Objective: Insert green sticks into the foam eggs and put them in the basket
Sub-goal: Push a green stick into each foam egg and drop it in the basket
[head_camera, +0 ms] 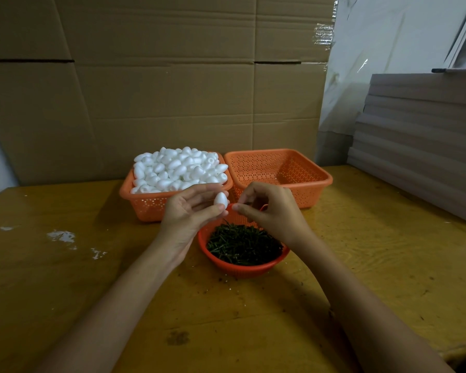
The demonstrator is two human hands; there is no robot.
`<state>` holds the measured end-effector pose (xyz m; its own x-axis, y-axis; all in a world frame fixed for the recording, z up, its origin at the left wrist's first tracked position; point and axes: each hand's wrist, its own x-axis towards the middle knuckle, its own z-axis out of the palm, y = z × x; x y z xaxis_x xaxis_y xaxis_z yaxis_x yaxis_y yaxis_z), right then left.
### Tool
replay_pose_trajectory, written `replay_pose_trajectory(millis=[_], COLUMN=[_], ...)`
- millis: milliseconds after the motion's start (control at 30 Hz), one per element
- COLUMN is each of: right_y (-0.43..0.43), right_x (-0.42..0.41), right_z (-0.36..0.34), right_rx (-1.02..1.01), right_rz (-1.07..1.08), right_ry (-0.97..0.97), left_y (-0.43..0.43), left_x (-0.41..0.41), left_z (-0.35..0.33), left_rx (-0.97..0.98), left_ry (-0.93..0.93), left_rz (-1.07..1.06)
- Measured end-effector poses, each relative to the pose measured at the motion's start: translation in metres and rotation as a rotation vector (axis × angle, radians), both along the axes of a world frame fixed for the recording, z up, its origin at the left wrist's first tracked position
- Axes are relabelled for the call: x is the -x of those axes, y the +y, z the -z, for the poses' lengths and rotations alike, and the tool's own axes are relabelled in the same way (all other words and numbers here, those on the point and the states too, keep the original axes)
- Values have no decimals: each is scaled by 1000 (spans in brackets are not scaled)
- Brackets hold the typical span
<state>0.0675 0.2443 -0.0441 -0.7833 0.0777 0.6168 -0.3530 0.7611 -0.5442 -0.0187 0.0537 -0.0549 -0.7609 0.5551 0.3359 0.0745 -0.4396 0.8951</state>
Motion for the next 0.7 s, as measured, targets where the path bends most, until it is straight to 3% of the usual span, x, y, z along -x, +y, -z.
replay_pose_trajectory(millis=[700], right_y=[0], right_x=[1], right_z=[1], right_rx=[-9], right_rz=[3], right_ry=[0], left_y=[0], left_x=[5], left_z=[4], left_rx=[12], left_ry=[86], left_rz=[14])
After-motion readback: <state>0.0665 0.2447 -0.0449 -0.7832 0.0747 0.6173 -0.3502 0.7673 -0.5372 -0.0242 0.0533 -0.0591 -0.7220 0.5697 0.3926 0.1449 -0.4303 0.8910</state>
